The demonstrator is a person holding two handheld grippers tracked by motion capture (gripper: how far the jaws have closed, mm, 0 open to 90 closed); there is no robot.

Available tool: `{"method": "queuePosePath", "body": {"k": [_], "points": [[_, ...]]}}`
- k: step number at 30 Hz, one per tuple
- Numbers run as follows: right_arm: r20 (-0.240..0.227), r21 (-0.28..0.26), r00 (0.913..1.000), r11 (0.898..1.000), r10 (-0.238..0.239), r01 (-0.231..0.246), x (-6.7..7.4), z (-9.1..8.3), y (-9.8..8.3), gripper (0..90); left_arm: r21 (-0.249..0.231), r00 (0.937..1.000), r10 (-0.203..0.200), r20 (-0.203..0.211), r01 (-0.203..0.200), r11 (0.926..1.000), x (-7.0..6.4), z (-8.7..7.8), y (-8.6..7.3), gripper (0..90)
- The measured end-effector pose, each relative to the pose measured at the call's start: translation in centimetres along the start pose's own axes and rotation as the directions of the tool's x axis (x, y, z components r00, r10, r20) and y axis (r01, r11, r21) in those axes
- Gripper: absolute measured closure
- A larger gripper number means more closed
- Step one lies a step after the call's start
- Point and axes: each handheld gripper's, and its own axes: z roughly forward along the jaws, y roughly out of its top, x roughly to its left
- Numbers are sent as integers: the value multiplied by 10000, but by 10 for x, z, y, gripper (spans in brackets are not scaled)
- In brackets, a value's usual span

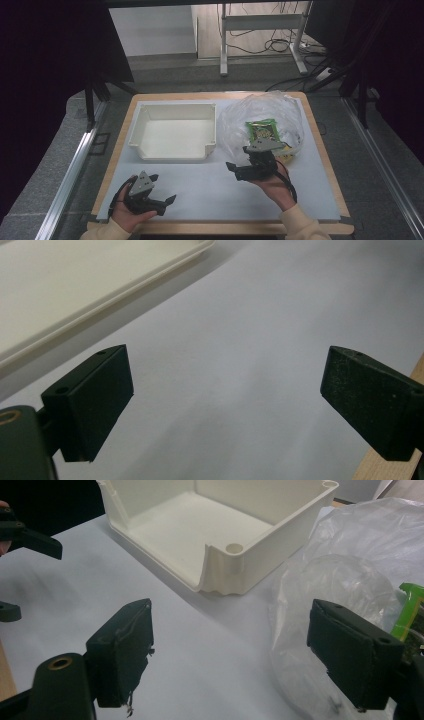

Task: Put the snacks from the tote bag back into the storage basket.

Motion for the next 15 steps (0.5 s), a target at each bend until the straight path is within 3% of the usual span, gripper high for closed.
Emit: {"method": "queuePosePath", "body": {"k": [15], "points": [[280, -62, 9996, 10000, 66, -64, -12, 5, 8, 205, 38, 10000, -38, -70, 38, 10000, 0, -1, -1, 65]]}}
